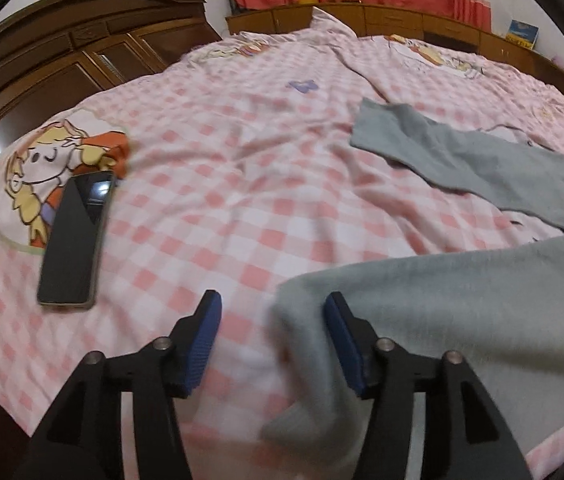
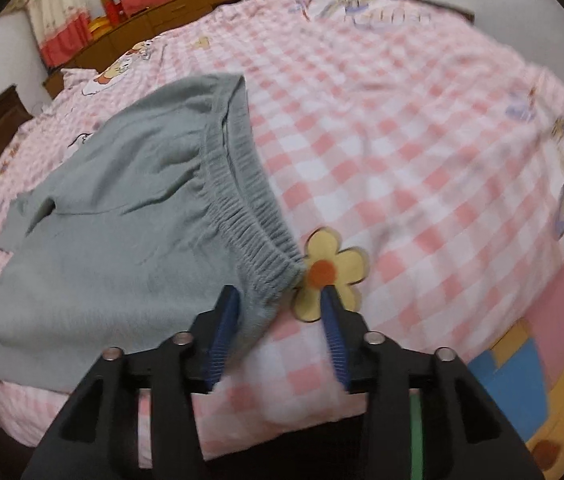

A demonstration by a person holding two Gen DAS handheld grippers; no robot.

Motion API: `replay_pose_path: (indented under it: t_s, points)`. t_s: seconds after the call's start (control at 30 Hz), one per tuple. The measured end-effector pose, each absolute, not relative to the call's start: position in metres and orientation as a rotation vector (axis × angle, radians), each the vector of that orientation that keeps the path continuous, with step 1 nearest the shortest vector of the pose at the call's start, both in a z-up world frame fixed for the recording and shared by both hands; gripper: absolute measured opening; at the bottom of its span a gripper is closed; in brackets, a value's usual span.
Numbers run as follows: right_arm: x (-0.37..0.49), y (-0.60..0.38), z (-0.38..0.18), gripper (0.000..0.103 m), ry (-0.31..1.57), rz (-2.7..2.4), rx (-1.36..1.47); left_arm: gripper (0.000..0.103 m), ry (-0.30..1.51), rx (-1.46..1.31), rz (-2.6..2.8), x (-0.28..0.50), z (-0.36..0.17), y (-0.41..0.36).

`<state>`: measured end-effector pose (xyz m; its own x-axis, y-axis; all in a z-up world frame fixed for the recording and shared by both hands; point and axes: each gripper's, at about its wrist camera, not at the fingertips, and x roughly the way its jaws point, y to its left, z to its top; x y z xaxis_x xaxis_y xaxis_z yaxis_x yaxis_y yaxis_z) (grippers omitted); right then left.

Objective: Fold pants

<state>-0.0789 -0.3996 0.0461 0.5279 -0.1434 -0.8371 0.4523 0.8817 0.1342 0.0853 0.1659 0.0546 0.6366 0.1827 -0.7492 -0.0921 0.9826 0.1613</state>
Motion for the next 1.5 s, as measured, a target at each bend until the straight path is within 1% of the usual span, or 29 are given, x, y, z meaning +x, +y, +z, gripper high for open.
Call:
replay_pose_path:
  t_s: [0.1, 0.3, 0.4, 0.5, 0.53, 0.57, 0.63, 0.67, 0.7, 0.73, 0.77, 0.83, 0.87, 0.9, 0.93, 1.0, 1.07, 1.13, 1.17, 1.2, 1.5]
  points:
    - [-0.086, -0.392, 0.058, 0.045, 0.950, -0.385, 0.270, 0.061, 0.871, 0.073, 0.145, 0.074, 0.063, 0.175]
    - [-0.086, -0.362, 0.063, 0.045, 0.961, -0.289, 0.196, 0.064, 0.891, -0.072, 0.103, 0.036, 0.065, 0.187]
    - [-0.078, -0.341, 0.054, 0.045, 0.979, -0.222, 0.175, 0.064, 0.905, -0.122, 0.073, 0.024, 0.057, 0.188]
    - [-0.070, -0.326, 0.033, 0.045, 1.030, -0.201, 0.162, 0.064, 0.931, -0.140, 0.080, 0.025, 0.044, 0.187]
    - [-0.068, -0.323, 0.027, 0.046, 1.046, -0.199, 0.160, 0.064, 0.936, -0.154, 0.076, 0.026, 0.039, 0.186]
    - [-0.066, -0.319, 0.020, 0.051, 1.059, -0.205, 0.151, 0.064, 0.935, -0.163, 0.073, 0.027, 0.037, 0.186]
    - [-0.067, -0.313, 0.013, 0.055, 1.052, -0.220, 0.119, 0.064, 0.926, -0.187, 0.075, 0.030, 0.031, 0.183]
    - [-0.068, -0.312, 0.012, 0.057, 1.048, -0.225, 0.112, 0.062, 0.919, -0.200, 0.073, 0.031, 0.030, 0.182]
    - [-0.069, -0.313, 0.011, 0.059, 1.050, -0.227, 0.119, 0.044, 0.906, -0.213, 0.071, 0.030, 0.031, 0.180]
    - [-0.071, -0.315, 0.010, 0.061, 1.055, -0.223, 0.142, 0.032, 0.900, -0.215, 0.069, 0.029, 0.032, 0.179]
    - [-0.071, -0.318, 0.009, 0.063, 1.055, -0.216, 0.170, 0.024, 0.903, -0.208, 0.071, 0.029, 0.033, 0.178]
    - [-0.071, -0.326, 0.007, 0.066, 1.063, -0.193, 0.219, 0.025, 0.907, -0.168, 0.121, 0.028, 0.035, 0.178]
    - [-0.071, -0.327, 0.007, 0.067, 1.071, -0.182, 0.220, 0.028, 0.914, -0.147, 0.141, 0.028, 0.034, 0.179]
    - [-0.070, -0.326, 0.008, 0.068, 1.088, -0.171, 0.206, 0.034, 0.923, -0.130, 0.154, 0.027, 0.034, 0.180]
    - [-0.068, -0.323, 0.010, 0.069, 1.113, -0.161, 0.186, 0.036, 0.927, -0.131, 0.162, 0.026, 0.035, 0.183]
    - [-0.063, -0.322, 0.017, 0.069, 1.146, -0.151, 0.166, 0.037, 0.930, -0.140, 0.157, 0.024, 0.040, 0.185]
    - [-0.059, -0.323, 0.027, 0.069, 1.139, -0.128, 0.176, 0.038, 0.932, -0.126, 0.156, 0.025, 0.046, 0.185]
    - [-0.053, -0.328, 0.043, 0.069, 1.109, -0.103, 0.174, 0.045, 0.922, -0.115, 0.152, 0.027, 0.056, 0.184]
    - [-0.049, -0.329, 0.049, 0.069, 1.097, -0.096, 0.165, 0.051, 0.916, -0.116, 0.139, 0.029, 0.061, 0.183]
    - [-0.043, -0.331, 0.057, 0.069, 1.084, -0.086, 0.154, 0.055, 0.911, -0.117, 0.124, 0.032, 0.066, 0.182]
    - [0.024, -0.341, 0.096, 0.069, 1.047, -0.056, 0.015, 0.060, 0.869, -0.109, 0.042, 0.096, 0.099, 0.152]
